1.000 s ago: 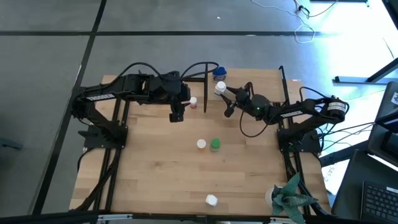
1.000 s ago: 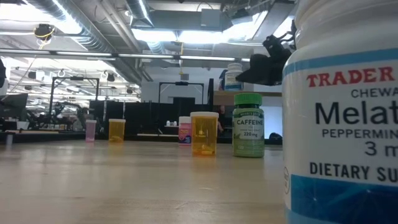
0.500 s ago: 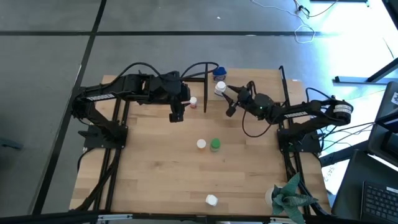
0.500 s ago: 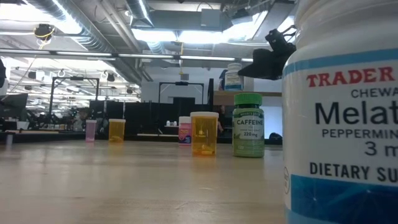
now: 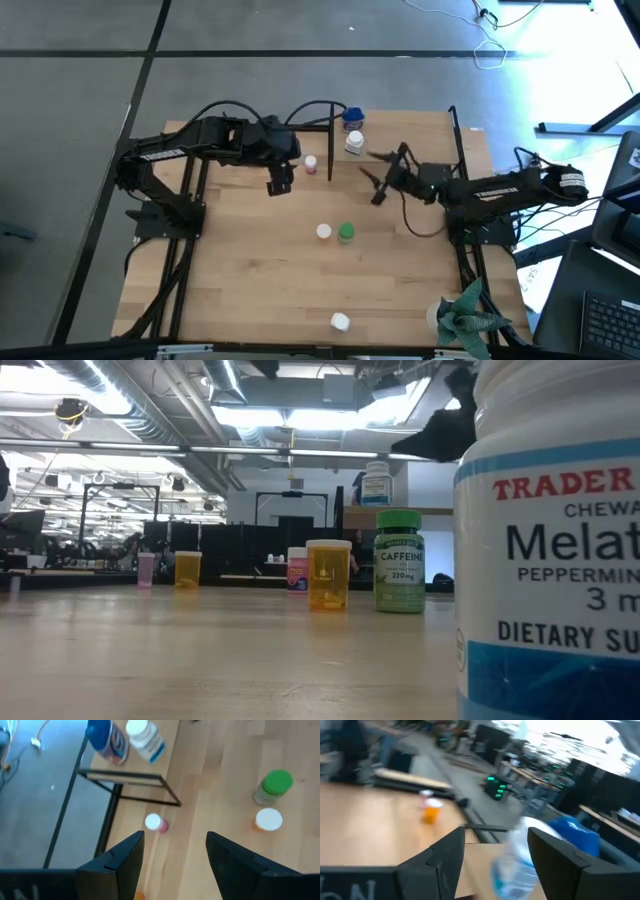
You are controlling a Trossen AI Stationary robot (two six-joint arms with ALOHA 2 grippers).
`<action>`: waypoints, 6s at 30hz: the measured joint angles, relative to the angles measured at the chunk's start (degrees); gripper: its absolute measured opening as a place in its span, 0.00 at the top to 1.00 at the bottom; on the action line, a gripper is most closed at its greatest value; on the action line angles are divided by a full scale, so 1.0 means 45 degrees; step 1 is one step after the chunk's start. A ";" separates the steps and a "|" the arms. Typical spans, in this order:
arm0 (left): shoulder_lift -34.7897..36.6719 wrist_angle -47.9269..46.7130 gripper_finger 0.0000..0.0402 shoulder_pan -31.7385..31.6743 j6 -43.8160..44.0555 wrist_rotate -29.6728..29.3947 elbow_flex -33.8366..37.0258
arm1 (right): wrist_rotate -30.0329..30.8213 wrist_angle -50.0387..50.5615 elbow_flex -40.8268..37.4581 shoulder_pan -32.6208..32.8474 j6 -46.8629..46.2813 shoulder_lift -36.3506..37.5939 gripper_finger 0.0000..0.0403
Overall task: Pick and place medicine bottles onto shelf by color
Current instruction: Put the green medicine bottle on the shelf
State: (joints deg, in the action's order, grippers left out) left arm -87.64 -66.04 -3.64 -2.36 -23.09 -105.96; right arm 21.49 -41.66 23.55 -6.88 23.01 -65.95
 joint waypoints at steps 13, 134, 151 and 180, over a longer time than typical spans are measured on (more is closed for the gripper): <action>0.0000 -0.0233 0.48 0.0826 0.0649 0.0039 0.0000 | 0.2198 1.0216 0.3340 0.4919 -0.1150 0.1392 0.46; 0.0000 -0.0968 0.48 0.4760 0.3446 -0.0996 0.0007 | -0.5046 1.6078 0.8733 0.2721 -0.5332 -0.6222 0.36; 0.0000 -0.0981 0.48 0.4755 0.3446 -0.0996 0.0007 | -0.4997 1.5389 0.8733 0.2721 -0.4722 -0.7004 0.42; 0.0000 -0.1070 0.48 0.4760 0.3495 -0.0995 0.0007 | -0.4361 1.5622 0.8733 0.2760 -0.4401 -0.6466 0.44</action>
State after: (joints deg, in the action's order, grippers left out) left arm -87.64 -70.85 17.78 13.37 -27.57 -105.93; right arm 1.87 28.64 62.85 5.54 3.20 -95.05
